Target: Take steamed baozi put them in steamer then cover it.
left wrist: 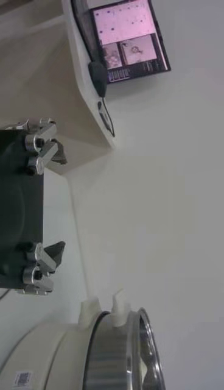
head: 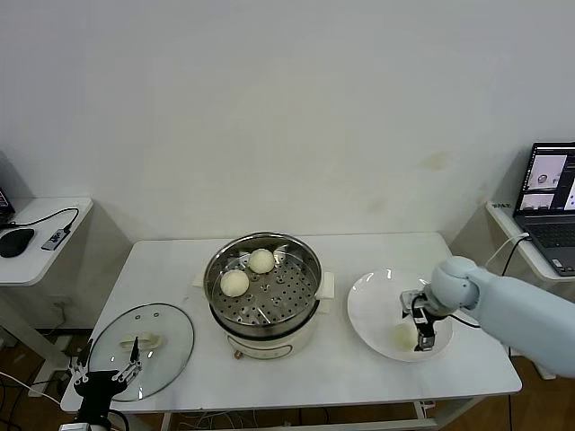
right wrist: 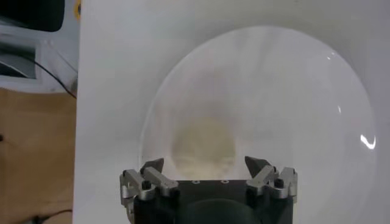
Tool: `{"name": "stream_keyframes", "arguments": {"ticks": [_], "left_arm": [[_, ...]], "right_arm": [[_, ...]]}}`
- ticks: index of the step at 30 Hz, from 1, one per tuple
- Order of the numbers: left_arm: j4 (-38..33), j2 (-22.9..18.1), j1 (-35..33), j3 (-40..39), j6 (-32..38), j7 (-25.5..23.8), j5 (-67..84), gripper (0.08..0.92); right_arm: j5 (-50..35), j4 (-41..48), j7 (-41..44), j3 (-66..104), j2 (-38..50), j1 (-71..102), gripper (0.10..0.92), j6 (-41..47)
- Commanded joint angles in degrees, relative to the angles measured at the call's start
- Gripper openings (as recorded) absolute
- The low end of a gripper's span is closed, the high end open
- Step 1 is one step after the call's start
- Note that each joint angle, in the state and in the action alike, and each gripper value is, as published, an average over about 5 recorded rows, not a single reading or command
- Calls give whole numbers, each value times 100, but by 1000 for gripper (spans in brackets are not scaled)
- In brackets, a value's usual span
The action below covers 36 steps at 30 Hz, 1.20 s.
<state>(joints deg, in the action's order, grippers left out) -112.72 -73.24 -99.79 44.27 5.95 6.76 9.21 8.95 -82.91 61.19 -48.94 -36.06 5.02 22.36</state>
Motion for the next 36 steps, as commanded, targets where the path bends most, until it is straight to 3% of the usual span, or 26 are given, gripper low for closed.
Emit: {"name": "stream_keyframes", "arguments": {"ticks": [1, 13, 28, 36], "left_arm": [[11, 1, 2, 5, -2, -1, -1, 823], [-18, -13, -7, 6, 0, 0, 4, 823], [-86, 39, -22, 12, -15, -5, 21, 823], [-136, 75, -28, 17, -16, -7, 49, 823]], "right_arm": [[50, 186, -58, 98, -154, 166, 778, 15], [81, 168, -2, 135, -137, 118, 592, 25], [-783, -229, 249, -106, 201, -1626, 602, 119], [-1514, -207, 330, -829, -210, -3299, 602, 112]]}}
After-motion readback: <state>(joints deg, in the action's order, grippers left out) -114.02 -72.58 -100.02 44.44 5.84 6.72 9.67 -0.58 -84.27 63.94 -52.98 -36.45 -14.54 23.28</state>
